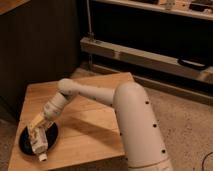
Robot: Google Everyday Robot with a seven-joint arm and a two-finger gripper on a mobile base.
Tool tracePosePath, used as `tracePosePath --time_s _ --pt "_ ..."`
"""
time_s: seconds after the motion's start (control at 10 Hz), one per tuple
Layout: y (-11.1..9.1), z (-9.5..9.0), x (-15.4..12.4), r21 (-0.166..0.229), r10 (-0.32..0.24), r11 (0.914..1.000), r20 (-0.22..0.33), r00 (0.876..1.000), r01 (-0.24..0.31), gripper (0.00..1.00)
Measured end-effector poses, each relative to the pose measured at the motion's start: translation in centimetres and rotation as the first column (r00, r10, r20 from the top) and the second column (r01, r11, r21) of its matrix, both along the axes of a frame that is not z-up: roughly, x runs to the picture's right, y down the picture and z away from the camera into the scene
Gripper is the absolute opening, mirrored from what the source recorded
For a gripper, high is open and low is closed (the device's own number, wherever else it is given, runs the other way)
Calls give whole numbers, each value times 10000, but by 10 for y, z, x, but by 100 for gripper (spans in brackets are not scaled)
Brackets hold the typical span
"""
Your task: Place the bottle in the ceramic bowl
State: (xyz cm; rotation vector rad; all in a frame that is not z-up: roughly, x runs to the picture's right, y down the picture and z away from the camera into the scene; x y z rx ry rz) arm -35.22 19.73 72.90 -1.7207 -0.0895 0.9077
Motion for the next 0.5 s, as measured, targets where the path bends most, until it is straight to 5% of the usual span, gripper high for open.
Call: tracePosePath --time_s 0.5 --pt "8 -4 -9 223 -517 9984 144 9986 514 55"
